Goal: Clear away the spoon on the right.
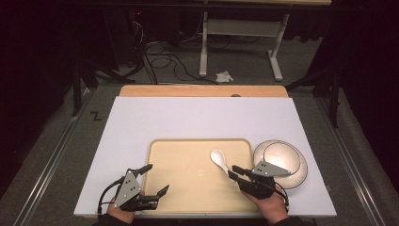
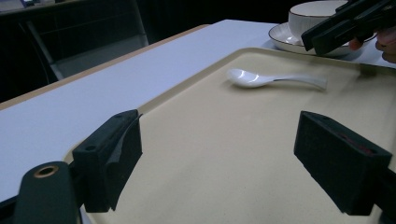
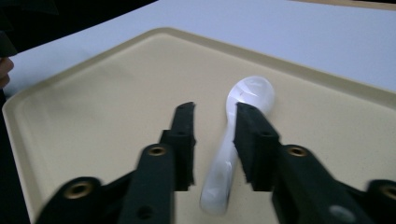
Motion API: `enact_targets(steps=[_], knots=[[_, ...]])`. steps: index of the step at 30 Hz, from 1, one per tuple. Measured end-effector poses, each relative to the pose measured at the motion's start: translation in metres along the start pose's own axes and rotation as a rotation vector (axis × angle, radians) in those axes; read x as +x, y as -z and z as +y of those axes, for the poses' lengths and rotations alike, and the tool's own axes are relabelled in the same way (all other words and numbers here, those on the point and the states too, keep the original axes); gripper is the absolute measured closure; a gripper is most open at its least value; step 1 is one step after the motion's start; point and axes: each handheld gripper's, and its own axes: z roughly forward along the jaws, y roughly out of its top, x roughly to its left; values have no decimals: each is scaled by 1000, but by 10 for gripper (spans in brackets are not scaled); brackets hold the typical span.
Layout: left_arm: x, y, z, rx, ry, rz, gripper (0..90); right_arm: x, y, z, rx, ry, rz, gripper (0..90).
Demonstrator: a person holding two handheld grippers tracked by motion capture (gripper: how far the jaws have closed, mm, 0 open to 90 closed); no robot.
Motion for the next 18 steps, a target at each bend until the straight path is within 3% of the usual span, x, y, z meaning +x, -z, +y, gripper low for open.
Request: enact_targets(steps=[4,13,15,18], knots=[[0,0,0,1,0,0,158,0,2,1,-10,-2,-7,610],[0,-1,0,2,2,2,158,-1,3,2,-17,-11,-16,636],[0,-1,0,3,2,5,158,1,1,6,-13,-16,-13,831],[-1,-1,0,5,0,3,158,5,-6,14,23,13,-26,900]])
